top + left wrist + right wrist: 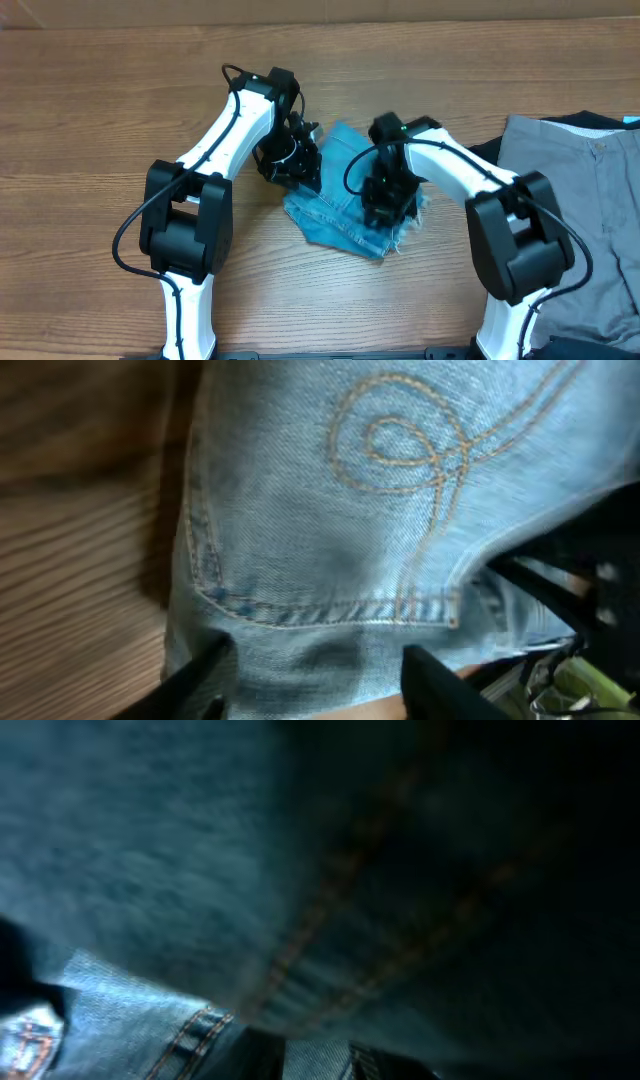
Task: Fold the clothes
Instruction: 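Press and square the folded jeans bundle with both grippers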
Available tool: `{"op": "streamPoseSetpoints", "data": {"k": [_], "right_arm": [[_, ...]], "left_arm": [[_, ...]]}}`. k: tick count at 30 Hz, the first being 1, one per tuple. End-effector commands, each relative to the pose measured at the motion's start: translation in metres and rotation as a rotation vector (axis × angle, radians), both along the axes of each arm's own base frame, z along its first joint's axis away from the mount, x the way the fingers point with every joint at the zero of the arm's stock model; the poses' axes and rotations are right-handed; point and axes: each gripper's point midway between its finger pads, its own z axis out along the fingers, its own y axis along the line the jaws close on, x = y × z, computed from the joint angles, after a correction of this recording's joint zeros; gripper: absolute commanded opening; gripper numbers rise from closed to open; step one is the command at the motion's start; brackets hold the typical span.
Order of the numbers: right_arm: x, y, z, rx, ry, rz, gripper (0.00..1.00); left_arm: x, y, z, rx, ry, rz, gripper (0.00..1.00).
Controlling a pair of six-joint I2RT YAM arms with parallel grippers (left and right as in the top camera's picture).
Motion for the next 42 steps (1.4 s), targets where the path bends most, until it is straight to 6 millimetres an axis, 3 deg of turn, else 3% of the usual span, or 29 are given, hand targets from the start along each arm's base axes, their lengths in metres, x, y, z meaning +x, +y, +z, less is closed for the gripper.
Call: {"op": "streamPoseSetpoints", "data": {"k": [1,4,11,15,20,24,26,28,31,34,35,37,39,40,41,42], "right_arm": [[-0.028,-0.034,-0.039,-0.180,0.109,-0.031,0.25],[-0.027,-0.033,-0.041,-0.174,0.100,-0.031,0.25],[-0.015,-0.021,-0.039,-0.115,0.066,-0.037,0.25],[-0.014,-0.010,-0.036,-0.055,0.073,-0.052,0.25],[-0.012,0.000,-0.034,0.005,0.076,-0.065,0.25],[0.001,0.010,-0.024,0.068,0.017,-0.032,0.25],[0.018,0.018,0.001,0.116,-0.076,0.001,0.26],[0.037,0.026,0.041,0.173,-0.202,0.028,0.34],[0.055,0.033,0.076,0.221,-0.319,0.032,0.38],[0.069,0.039,0.090,0.245,-0.393,0.035,0.42],[0.077,0.039,0.090,0.237,-0.426,0.036,0.42],[0.085,0.029,0.085,0.172,-0.463,0.031,0.42],[0.095,0.019,0.082,0.102,-0.507,0.028,0.42],[0.099,0.016,0.081,0.080,-0.527,0.026,0.42],[0.104,0.013,0.080,0.056,-0.552,0.023,0.42],[0.107,0.010,0.078,0.040,-0.559,0.015,0.42]], "left_arm": [[0.003,-0.008,0.005,-0.055,-0.034,-0.036,0.62],[0.000,-0.011,0.007,-0.073,-0.016,-0.032,0.65],[-0.015,-0.011,0.008,-0.061,0.040,-0.041,0.60],[-0.025,0.004,-0.015,0.084,0.053,-0.037,0.45],[-0.037,0.010,-0.057,0.120,0.074,0.051,0.06],[-0.025,0.013,-0.086,0.130,0.009,0.154,0.04],[0.004,0.024,-0.091,0.158,-0.080,0.240,0.04],[0.049,0.027,-0.077,0.105,-0.201,0.291,0.04],[0.095,0.030,-0.048,0.053,-0.336,0.300,0.04],[0.128,0.031,-0.011,0.013,-0.430,0.306,0.04],[0.143,0.033,0.020,0.002,-0.469,0.312,0.13],[0.145,0.037,0.049,0.003,-0.467,0.305,0.26],[0.132,0.040,0.070,0.023,-0.417,0.297,0.38],[0.125,0.042,0.076,0.034,-0.390,0.294,0.49],[0.107,0.043,0.082,0.056,-0.329,0.273,0.68],[0.098,0.045,0.081,0.070,-0.290,0.269,0.74]]}}
